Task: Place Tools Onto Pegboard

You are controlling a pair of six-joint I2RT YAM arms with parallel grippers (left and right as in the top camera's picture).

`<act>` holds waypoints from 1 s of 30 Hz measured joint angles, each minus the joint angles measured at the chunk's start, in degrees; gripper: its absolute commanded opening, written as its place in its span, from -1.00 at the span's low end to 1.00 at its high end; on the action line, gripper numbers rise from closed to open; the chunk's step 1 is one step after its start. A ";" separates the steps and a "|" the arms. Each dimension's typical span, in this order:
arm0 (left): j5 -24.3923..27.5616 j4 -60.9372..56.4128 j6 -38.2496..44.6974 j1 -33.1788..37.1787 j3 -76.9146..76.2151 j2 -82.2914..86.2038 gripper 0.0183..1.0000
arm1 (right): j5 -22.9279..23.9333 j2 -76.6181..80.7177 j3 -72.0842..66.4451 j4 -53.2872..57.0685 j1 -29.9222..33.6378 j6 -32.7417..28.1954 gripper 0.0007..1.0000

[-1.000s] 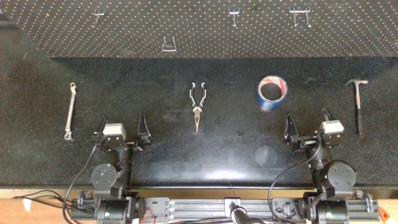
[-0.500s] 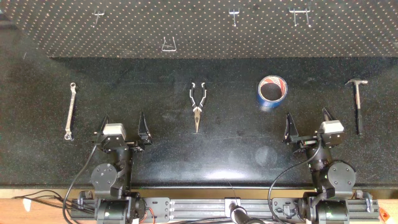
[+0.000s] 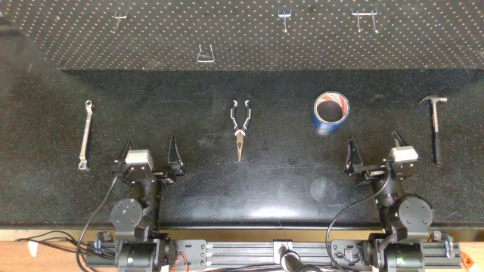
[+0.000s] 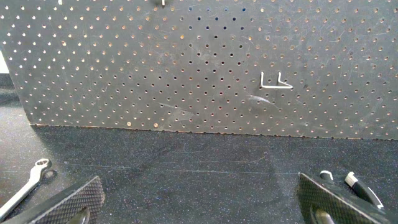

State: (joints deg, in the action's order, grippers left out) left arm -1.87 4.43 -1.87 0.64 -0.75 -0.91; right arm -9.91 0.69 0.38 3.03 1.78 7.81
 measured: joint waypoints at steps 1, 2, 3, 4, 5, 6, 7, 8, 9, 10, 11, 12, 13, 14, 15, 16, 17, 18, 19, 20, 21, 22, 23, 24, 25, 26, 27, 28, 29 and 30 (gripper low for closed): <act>0.00 0.00 0.00 0.00 0.00 0.00 0.99 | 0.00 0.00 0.00 0.00 0.00 0.00 0.95; 0.00 0.00 0.00 0.00 0.00 0.00 0.99 | 0.00 0.00 0.00 0.00 0.00 0.00 0.95; 0.00 0.00 -0.02 0.00 0.00 0.00 0.99 | 0.00 0.00 0.00 0.00 0.00 0.00 0.95; 0.00 0.00 -0.02 0.00 0.00 0.00 0.99 | 0.00 0.00 0.00 0.00 0.00 0.00 0.95; 0.00 0.00 -0.02 0.00 0.00 0.00 0.99 | 0.02 0.00 0.00 0.00 0.00 0.00 0.95; 0.00 0.00 0.00 0.00 0.00 0.00 0.99 | 0.00 0.00 0.00 0.00 0.00 0.00 0.95; 0.00 0.00 0.00 0.00 0.00 0.00 0.99 | 0.00 0.00 0.00 0.00 0.00 0.00 0.95; 0.00 0.00 0.00 0.00 0.00 0.00 0.99 | 0.00 0.00 0.00 0.00 0.00 0.00 0.95; 0.00 0.00 -0.02 0.00 0.00 0.00 0.99 | 0.00 0.00 0.00 0.00 0.00 0.00 0.95; 0.00 0.00 0.00 0.00 0.00 0.00 0.99 | 0.00 0.00 0.00 0.00 0.00 0.00 0.95; 0.00 0.00 0.00 0.00 0.00 0.00 0.99 | 0.00 0.00 0.00 0.00 0.00 0.00 0.95; 0.00 0.00 -0.02 0.00 0.00 0.00 0.98 | 0.00 0.00 0.00 0.02 0.00 0.02 0.95; 0.00 0.00 0.00 0.00 0.00 0.02 0.99 | 0.00 0.00 0.00 0.00 0.00 0.02 0.95; 0.00 0.00 0.00 0.00 0.00 0.00 0.99 | 0.00 0.00 0.00 0.00 0.00 0.00 0.95; 0.00 0.00 0.00 0.00 0.00 0.00 0.99 | 0.00 0.00 0.00 0.00 0.00 0.00 0.95; 0.00 0.00 -0.02 0.00 0.00 0.00 0.99 | 0.00 0.00 0.00 0.00 0.00 0.00 0.95; 0.00 0.00 0.00 0.00 0.00 0.00 0.99 | 0.00 0.00 0.00 0.00 0.00 0.00 0.96; 0.00 0.00 -0.02 0.00 0.00 0.00 0.99 | 0.00 0.00 0.00 0.02 0.00 0.00 0.95; 0.00 0.00 -0.02 0.00 0.00 0.00 0.99 | 0.00 0.00 0.00 0.00 0.00 0.00 0.95; 0.28 0.00 0.00 0.00 0.00 0.00 0.99 | 0.00 0.00 0.00 0.00 0.00 0.00 0.95; 0.72 0.04 -0.02 -0.15 0.00 0.00 0.99 | 0.00 0.00 0.00 0.00 0.00 0.00 0.95; 0.90 0.02 -0.02 -0.33 0.00 0.02 0.99 | 0.00 0.00 0.00 0.00 0.00 0.00 0.95; 1.31 -0.33 -0.02 -0.37 0.00 -0.17 0.99 | 0.00 0.00 0.00 0.02 0.00 0.00 0.95; 1.75 -0.81 0.04 -0.37 -0.02 -1.11 0.99 | 0.00 0.00 0.00 0.00 0.00 0.00 0.95; 2.43 -0.81 0.79 -0.37 -0.22 -4.42 0.99 | 0.00 0.00 0.00 0.02 0.00 0.00 0.95; 2.93 -0.09 2.21 -0.37 -1.05 -7.43 0.99 | 0.00 0.00 0.00 0.00 0.00 0.02 0.95; 3.61 1.18 4.13 -0.37 -3.91 -13.40 0.99 | 0.02 0.00 0.00 0.02 0.00 0.00 0.95; 3.87 2.64 5.35 -0.28 -7.28 -17.84 0.99 | 0.02 0.00 0.00 0.02 0.00 0.00 0.95; 4.04 6.05 6.19 0.24 -11.28 -21.44 0.99 | 0.00 0.00 0.00 -0.02 0.00 0.00 0.95; 4.31 11.39 6.69 1.75 -17.18 -26.80 0.99 | 0.02 -0.04 0.00 0.00 0.00 0.00 0.95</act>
State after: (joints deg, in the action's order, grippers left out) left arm 2.44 15.81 4.82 2.39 -17.93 -27.70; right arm -9.89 0.64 0.38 3.03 1.78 7.81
